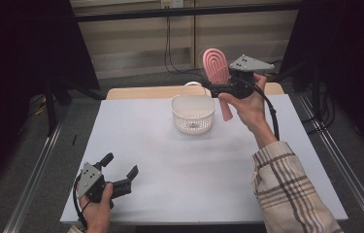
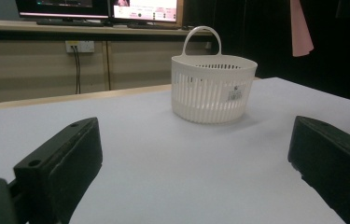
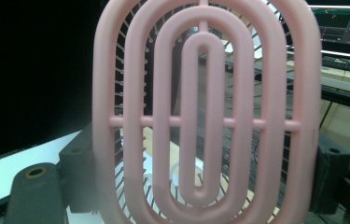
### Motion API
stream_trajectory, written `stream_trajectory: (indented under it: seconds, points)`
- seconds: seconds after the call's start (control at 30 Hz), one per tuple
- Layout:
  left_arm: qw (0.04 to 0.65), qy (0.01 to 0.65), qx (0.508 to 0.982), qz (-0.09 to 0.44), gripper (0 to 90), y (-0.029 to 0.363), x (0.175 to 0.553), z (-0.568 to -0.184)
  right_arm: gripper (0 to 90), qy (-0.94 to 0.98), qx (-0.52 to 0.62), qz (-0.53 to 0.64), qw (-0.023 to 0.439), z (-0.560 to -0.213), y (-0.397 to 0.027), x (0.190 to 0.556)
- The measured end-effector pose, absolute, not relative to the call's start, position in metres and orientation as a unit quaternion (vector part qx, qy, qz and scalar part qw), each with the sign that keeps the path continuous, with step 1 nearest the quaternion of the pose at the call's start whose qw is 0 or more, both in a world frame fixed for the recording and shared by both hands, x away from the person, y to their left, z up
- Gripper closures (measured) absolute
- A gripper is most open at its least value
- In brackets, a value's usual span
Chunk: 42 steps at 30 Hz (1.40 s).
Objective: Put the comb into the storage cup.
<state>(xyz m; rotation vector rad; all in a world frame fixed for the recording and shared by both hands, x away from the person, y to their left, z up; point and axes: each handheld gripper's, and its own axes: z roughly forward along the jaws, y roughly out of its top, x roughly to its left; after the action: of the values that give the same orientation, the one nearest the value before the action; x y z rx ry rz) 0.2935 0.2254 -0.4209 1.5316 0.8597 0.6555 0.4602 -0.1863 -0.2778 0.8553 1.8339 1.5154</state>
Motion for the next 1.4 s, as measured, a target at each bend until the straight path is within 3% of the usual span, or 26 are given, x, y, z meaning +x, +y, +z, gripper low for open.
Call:
stream_trajectory:
  seconds: [1.4]
  points:
    - [0.594,0.367,0.660,0.278,2.9,0.225,0.293,-0.421,19.4,0.645,0.330,0.605,0.330,-0.278,-0.153,0.498]
